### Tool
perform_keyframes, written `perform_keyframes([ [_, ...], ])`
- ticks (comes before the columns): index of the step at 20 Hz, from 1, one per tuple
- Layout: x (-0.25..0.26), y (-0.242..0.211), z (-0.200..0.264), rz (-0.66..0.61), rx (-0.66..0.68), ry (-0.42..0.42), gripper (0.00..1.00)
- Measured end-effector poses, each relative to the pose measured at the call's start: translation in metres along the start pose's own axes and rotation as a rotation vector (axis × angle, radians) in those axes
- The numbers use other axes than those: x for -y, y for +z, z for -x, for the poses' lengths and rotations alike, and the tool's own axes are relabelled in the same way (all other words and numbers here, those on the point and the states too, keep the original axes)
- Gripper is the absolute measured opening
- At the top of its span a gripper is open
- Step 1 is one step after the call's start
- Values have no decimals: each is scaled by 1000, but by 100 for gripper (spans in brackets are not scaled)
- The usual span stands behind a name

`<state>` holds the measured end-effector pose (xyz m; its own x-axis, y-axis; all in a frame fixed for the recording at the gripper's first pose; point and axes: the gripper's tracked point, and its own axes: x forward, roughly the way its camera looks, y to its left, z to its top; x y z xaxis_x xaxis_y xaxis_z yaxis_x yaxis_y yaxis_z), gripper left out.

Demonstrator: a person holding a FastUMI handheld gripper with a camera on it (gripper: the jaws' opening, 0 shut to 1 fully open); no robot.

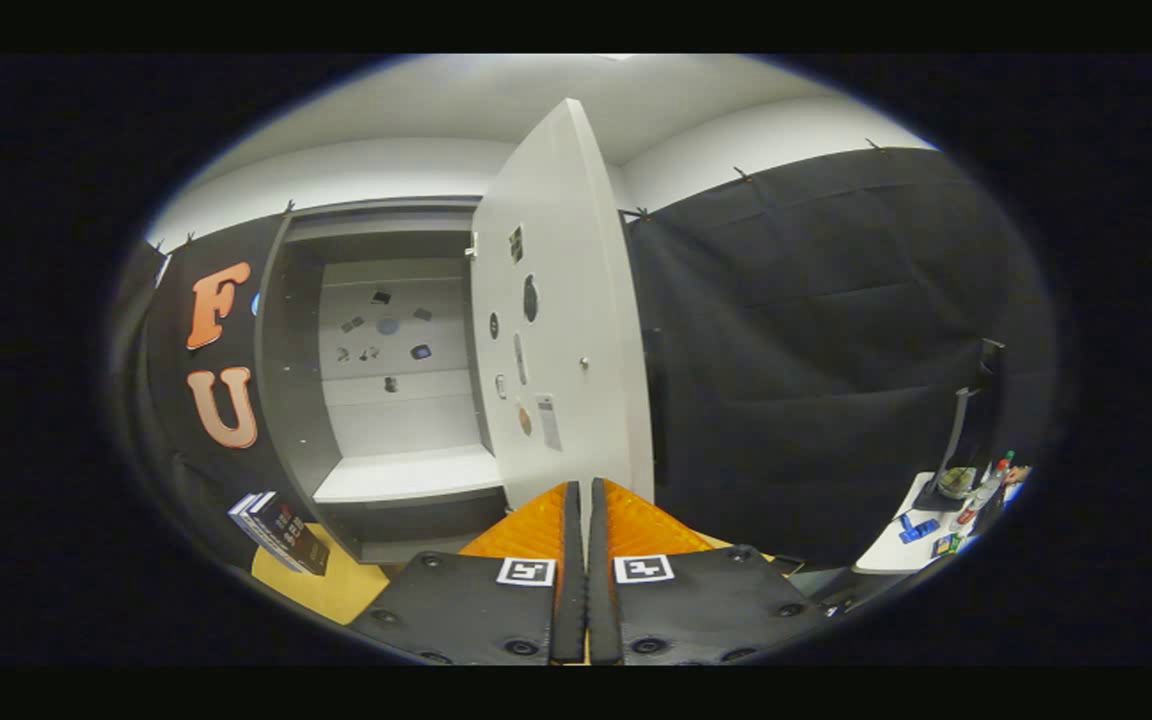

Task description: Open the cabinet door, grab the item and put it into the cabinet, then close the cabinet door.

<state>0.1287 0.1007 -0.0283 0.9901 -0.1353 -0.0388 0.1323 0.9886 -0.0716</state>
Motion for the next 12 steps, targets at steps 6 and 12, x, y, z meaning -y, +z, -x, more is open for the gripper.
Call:
perform_keyframes([
  [6, -50, -44, 2, 9, -88, 103, 27],
  [12, -85, -86, 1, 34, -148, 169, 73],
])
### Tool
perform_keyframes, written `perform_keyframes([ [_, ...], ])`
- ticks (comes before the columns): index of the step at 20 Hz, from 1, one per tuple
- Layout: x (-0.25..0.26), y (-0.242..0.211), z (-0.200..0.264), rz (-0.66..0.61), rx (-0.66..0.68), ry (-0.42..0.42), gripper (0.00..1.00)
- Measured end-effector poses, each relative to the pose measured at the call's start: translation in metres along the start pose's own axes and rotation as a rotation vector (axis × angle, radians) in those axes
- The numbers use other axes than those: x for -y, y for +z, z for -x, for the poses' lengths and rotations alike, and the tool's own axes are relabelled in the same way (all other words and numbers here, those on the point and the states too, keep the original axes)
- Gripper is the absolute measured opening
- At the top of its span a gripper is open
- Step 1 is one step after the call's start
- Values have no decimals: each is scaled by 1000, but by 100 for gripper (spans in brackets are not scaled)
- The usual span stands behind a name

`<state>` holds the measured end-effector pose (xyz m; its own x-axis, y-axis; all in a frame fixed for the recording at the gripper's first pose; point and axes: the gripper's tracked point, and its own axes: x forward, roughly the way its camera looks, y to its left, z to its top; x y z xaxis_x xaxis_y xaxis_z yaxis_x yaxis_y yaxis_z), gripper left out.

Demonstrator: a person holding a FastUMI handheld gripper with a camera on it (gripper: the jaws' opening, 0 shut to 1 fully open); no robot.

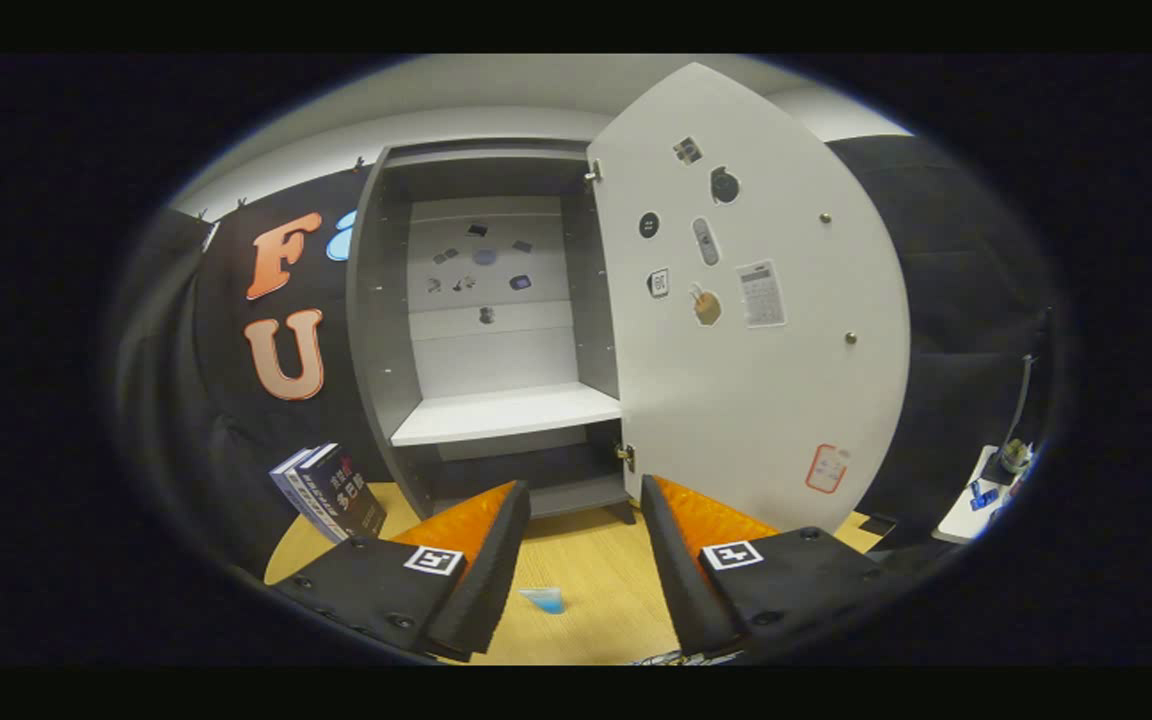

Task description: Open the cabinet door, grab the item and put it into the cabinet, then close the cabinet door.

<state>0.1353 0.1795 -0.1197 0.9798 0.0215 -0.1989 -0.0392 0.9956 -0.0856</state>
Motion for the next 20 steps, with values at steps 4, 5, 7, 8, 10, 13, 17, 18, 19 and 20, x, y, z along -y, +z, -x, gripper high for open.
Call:
perform_keyframes([
  [4, -17, -29, -9, 9, -58, 41, 80],
  [5, -19, -37, -11, 13, -73, 45, 93],
  [7, -24, -52, -16, 28, -102, 53, 99],
  [8, -25, -60, -17, 37, -117, 56, 99],
  [10, -28, -76, -22, 56, -151, 60, 99],
  [13, -29, -101, -28, 79, -199, 62, 99],
  [17, -30, -133, -34, 104, -266, 63, 99],
  [18, -30, -141, -38, 110, -280, 60, 99],
  [19, -28, -149, -40, 118, -294, 56, 99],
  [20, -28, -157, -43, 123, -309, 54, 99],
])
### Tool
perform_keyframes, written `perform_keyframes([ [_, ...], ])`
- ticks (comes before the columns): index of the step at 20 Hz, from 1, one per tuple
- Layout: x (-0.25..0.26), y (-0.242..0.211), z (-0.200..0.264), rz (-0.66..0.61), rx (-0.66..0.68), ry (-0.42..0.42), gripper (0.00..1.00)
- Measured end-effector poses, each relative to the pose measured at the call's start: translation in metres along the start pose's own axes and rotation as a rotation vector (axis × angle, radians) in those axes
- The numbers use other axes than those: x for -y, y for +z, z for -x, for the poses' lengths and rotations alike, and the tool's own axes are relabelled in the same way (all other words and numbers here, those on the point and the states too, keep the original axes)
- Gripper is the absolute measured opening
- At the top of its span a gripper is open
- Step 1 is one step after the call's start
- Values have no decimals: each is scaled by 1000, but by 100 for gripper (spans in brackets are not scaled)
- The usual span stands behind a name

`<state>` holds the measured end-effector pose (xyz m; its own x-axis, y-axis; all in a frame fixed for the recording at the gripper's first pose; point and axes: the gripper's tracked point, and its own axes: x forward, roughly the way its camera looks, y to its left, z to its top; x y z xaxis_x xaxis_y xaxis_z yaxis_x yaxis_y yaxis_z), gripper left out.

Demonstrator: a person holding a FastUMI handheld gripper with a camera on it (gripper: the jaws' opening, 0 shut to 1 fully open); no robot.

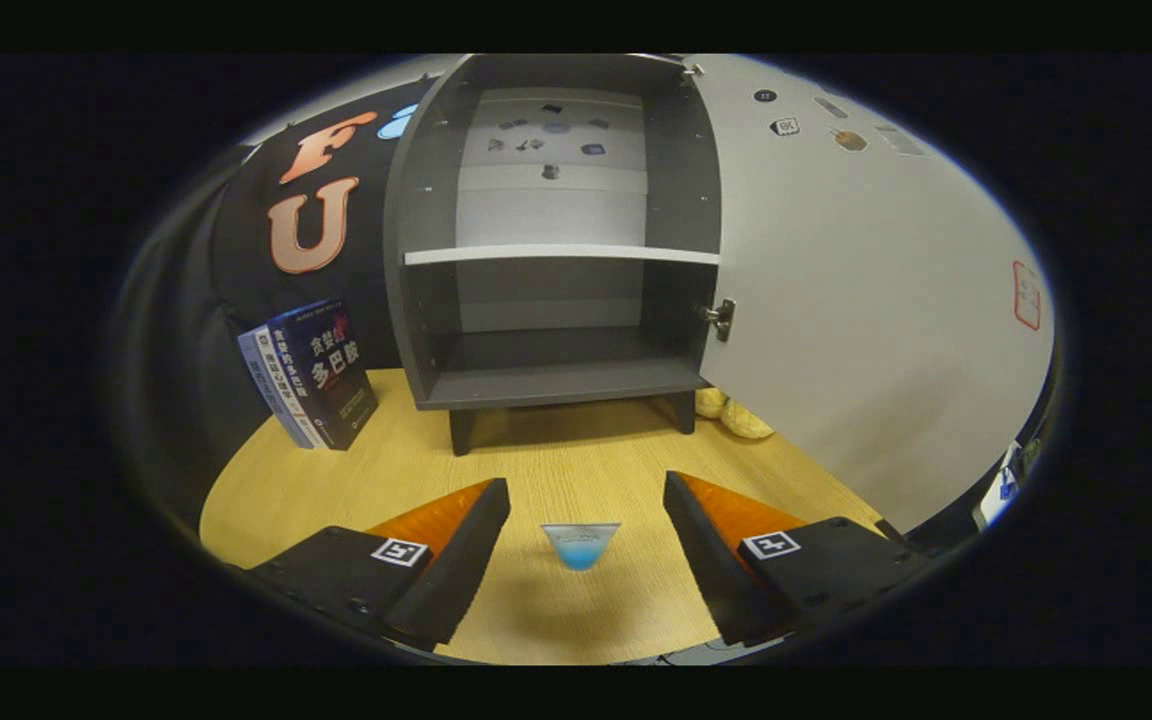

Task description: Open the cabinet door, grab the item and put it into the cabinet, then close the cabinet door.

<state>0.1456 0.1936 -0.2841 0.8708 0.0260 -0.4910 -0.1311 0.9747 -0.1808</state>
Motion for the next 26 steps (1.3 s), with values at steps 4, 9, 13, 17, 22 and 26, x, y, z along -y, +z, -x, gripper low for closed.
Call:
perform_keyframes([
  [4, -1, -29, -18, 8, -67, -1, 99],
  [9, -7, -61, -38, 17, -148, 24, 96],
  [13, -6, -76, -44, 7, -186, 25, 82],
  [17, -5, -81, -45, 6, -197, 26, 67],
  [22, -1, -70, -33, 12, -189, 21, 60],
  [26, -2, -31, -14, 14, -143, 32, 60],
])
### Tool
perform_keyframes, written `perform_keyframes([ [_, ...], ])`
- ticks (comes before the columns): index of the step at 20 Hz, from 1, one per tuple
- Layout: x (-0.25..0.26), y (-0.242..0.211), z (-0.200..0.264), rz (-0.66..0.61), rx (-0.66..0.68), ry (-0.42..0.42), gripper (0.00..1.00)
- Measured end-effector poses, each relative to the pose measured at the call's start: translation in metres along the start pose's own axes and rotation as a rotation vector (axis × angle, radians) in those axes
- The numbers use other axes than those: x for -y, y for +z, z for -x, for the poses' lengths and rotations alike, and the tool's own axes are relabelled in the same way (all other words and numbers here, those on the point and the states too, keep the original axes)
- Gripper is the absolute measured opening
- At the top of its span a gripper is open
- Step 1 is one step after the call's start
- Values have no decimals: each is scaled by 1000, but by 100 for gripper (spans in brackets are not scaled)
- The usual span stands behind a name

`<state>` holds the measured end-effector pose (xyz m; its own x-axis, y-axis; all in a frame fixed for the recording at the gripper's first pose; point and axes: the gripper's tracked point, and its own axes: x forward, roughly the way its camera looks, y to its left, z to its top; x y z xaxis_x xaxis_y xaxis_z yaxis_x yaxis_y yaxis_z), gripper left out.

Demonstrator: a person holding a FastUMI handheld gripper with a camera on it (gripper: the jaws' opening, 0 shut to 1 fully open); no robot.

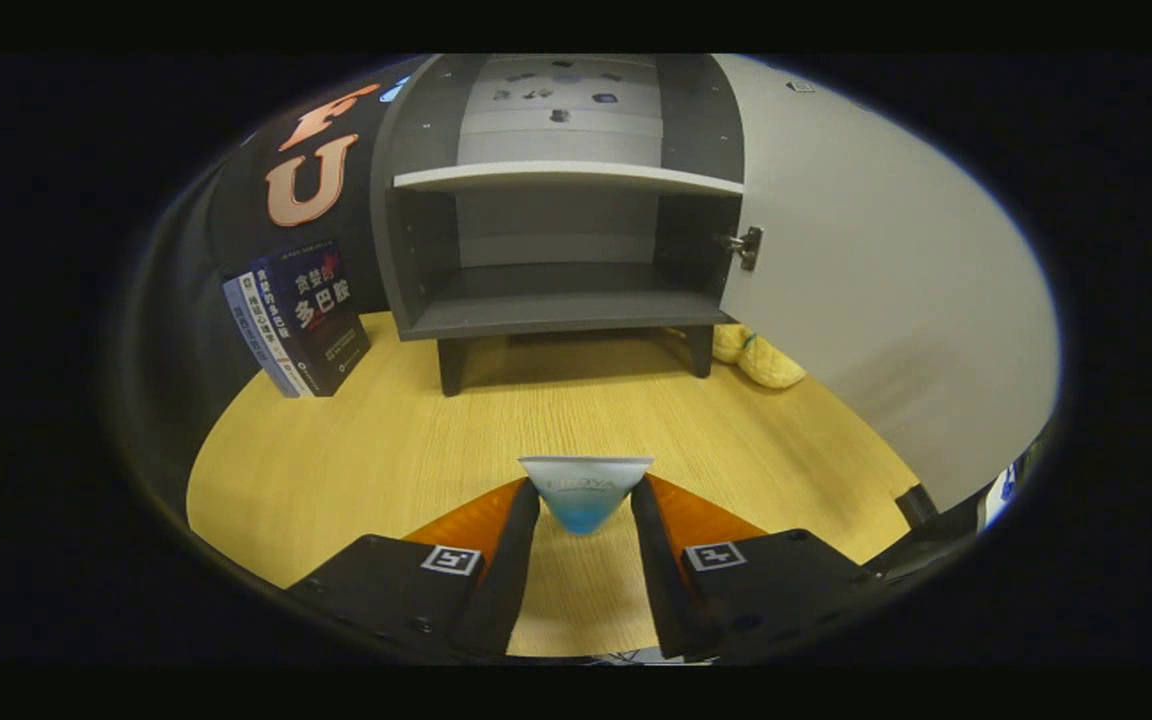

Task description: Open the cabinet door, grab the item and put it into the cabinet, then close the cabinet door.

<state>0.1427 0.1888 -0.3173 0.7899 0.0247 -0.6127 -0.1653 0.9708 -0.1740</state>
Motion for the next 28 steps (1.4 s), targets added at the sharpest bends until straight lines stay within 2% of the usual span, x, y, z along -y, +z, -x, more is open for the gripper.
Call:
perform_keyframes([
  [13, -33, 185, 85, 58, 215, 97, 60],
  [20, -42, 265, 89, 60, 275, 106, 60],
  [28, -47, 346, 63, 79, 336, 84, 60],
])
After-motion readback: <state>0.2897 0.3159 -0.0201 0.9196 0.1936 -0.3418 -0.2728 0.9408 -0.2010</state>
